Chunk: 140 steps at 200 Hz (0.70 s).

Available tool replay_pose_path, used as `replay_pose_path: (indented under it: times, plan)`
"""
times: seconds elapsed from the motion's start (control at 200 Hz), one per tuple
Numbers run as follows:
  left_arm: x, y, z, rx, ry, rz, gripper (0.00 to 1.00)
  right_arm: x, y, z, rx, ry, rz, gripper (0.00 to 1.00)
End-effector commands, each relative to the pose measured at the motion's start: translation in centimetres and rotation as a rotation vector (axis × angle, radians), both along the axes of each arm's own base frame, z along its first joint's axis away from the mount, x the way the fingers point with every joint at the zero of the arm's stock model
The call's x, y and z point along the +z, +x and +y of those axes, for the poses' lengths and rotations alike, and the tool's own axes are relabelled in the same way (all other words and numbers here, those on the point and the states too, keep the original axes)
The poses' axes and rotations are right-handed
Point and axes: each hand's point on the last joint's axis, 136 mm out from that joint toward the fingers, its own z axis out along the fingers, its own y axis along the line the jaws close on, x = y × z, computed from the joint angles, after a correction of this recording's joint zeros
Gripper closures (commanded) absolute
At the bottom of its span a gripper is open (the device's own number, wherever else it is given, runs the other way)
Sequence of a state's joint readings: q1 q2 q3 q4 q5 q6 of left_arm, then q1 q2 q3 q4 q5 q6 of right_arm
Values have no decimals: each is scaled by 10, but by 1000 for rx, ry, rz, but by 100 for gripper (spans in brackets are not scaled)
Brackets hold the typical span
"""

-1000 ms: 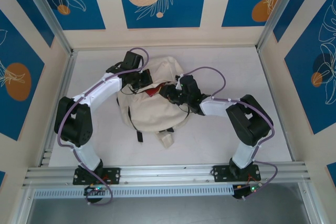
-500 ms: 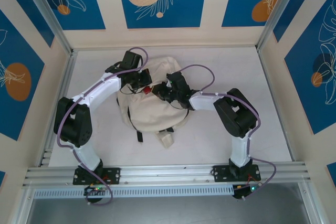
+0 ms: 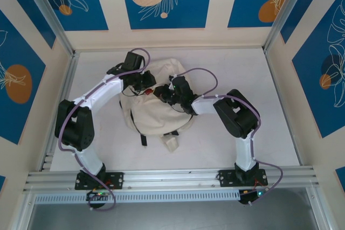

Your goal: Pack books, pencil case, and school supplies into a backpack

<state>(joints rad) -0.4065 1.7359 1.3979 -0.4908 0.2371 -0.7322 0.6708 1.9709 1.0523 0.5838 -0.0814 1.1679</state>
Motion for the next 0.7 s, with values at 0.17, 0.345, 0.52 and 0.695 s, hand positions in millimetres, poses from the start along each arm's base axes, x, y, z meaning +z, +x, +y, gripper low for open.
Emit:
replay_pose_path:
  times: [0.17, 0.345, 0.52, 0.695]
  plan:
    - [31, -21, 44, 40, 11, -60, 47, 23, -51, -52, 19, -145, -40, 72]
    - [8, -51, 68, 67, 82, -50, 36, 38, -62, -73, -15, -196, -12, 51]
    - [-38, -82, 79, 64, 108, 18, 34, 55, -58, -67, -7, -149, 21, 36]
    - [-68, -95, 66, 57, 1, 58, 39, 57, -50, -54, 13, -117, 51, 32]
